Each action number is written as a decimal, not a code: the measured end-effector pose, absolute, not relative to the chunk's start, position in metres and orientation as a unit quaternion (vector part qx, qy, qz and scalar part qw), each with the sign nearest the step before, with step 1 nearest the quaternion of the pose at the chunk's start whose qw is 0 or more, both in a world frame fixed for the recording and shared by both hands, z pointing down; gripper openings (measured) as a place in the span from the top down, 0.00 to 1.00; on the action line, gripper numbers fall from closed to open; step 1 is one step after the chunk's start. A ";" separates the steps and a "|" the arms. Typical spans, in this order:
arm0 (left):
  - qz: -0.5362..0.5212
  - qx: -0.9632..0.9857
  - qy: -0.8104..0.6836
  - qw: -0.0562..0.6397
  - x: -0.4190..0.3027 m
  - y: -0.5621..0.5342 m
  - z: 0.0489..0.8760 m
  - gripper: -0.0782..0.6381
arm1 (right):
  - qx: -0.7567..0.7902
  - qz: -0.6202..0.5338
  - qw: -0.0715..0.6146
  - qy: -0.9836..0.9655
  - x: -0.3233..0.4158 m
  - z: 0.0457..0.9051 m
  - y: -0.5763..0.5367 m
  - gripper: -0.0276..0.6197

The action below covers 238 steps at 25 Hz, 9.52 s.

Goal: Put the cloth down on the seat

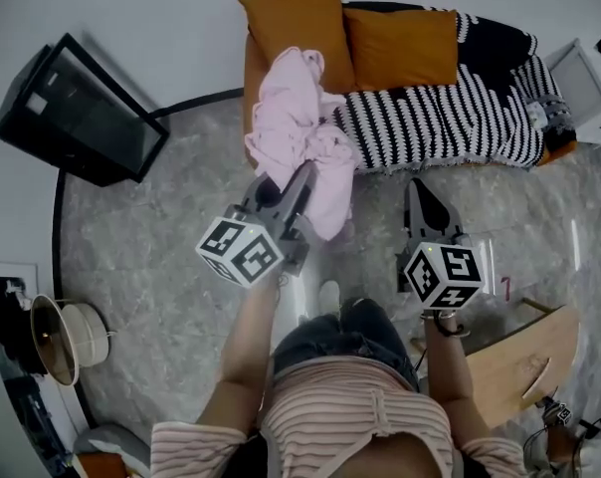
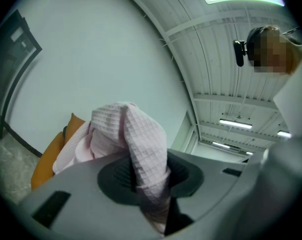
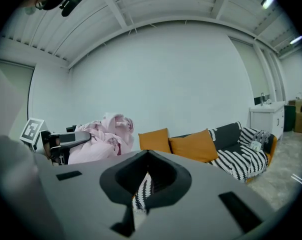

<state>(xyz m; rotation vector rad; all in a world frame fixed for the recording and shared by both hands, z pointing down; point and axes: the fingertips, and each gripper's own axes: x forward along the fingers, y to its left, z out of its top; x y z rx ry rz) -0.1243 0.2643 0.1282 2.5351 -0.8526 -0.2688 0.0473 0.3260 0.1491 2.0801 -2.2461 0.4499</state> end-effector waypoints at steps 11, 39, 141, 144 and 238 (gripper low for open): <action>-0.084 0.909 -0.330 0.239 -0.120 0.199 0.147 0.74 | 0.661 0.154 0.041 -0.733 0.055 0.157 0.255 0.95; -0.034 0.878 -0.391 0.273 -0.038 -0.001 0.213 0.74 | 0.607 0.209 0.090 -0.762 0.138 0.225 0.032 0.95; 0.166 0.790 -0.429 0.406 -0.060 -0.108 0.634 0.73 | 0.561 0.322 0.224 -0.729 0.069 0.544 -0.064 0.95; 0.163 0.783 -0.436 0.412 -0.061 -0.110 0.640 0.72 | 0.561 0.320 0.226 -0.730 0.069 0.547 -0.065 0.95; 0.096 0.821 -0.497 0.263 -0.071 -0.104 0.374 0.87 | 0.549 0.227 0.114 -0.796 0.061 0.342 -0.063 0.95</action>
